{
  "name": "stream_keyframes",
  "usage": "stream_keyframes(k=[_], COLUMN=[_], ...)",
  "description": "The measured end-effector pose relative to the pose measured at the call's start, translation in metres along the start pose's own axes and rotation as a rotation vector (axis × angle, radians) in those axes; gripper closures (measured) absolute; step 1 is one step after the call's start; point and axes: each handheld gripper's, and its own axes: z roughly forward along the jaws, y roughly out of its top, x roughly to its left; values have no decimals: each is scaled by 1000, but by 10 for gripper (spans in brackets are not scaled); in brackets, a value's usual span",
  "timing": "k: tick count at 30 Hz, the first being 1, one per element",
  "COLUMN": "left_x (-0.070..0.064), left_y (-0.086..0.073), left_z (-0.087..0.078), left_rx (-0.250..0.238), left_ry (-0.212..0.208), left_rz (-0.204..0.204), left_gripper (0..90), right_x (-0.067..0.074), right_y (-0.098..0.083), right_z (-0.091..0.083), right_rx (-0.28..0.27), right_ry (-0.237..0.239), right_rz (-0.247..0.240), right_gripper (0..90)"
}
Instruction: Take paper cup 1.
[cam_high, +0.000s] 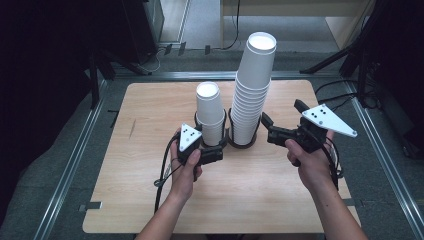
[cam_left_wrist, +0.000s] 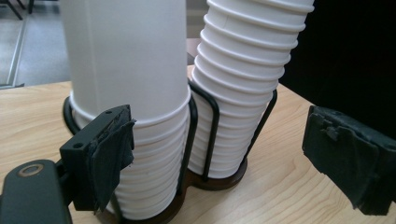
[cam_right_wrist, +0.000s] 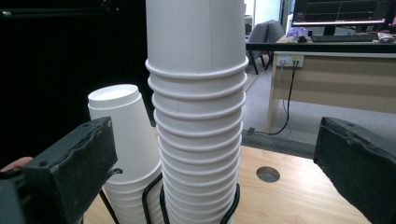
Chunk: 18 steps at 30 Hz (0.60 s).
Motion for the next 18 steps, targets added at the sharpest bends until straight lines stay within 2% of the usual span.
stream_keyframes(k=[8,14,18], left_x=[-10,-21,-25], left_y=[5,10,12], left_z=[13,25,32], left_rx=[-10,-4,-3], left_ry=[-15,-38,-49], left_rz=[4,35,36], left_gripper=[90,90,90], right_x=[3,7,6], right_y=[11,19,25], right_z=[12,19,26], right_rx=[-8,-16,-11], right_ry=[19,36,28], right_rz=[3,14,11], right_gripper=[0,0,0])
